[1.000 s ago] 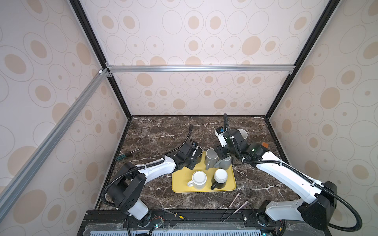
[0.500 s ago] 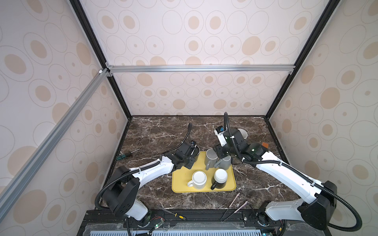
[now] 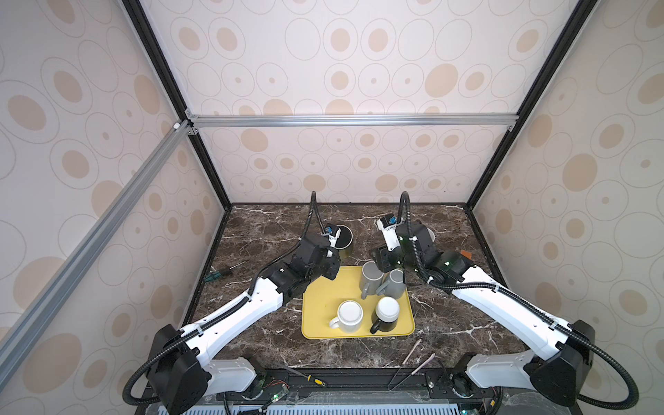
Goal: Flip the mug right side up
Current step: 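Lift the black mug off the tray with the left gripper, then raise the black mug toward the right gripper while the right gripper grasps it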
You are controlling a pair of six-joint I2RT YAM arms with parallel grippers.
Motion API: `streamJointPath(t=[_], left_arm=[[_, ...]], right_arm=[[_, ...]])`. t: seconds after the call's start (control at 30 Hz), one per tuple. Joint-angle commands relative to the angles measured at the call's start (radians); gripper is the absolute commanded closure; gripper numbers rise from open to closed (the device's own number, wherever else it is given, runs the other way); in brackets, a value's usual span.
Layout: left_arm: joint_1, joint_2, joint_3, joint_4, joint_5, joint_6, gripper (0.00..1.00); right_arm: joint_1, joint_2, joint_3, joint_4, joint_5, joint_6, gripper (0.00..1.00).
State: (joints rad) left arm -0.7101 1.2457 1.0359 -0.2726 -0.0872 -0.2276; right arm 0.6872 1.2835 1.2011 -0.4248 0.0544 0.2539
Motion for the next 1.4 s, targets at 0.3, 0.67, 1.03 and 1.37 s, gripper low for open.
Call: streamJointPath(t=[0.3, 0.67, 1.03, 1.37], left_arm=[[0.159, -0.153, -0.109, 0.539, 0.359, -0.286, 1.0], [0.242, -0.123, -0.274, 1.165, 0.596, -0.735, 1.0], [0.244, -0.002, -0.311, 1.549, 0.623, -0.992, 1.0], [0.245, 0.062, -0.306, 1.686, 0.624, -1.083, 1.0]], right_arm=[[-0.22, -0.137, -0.198, 0.469, -0.521, 0.342, 0.55], [-0.228, -0.074, -0.242, 0.735, -0.69, 0.562, 0.51], [-0.229, -0.006, -0.239, 0.982, -0.781, 0.739, 0.53], [-0.218, 0.023, -0.223, 1.047, -0.809, 0.767, 0.54]])
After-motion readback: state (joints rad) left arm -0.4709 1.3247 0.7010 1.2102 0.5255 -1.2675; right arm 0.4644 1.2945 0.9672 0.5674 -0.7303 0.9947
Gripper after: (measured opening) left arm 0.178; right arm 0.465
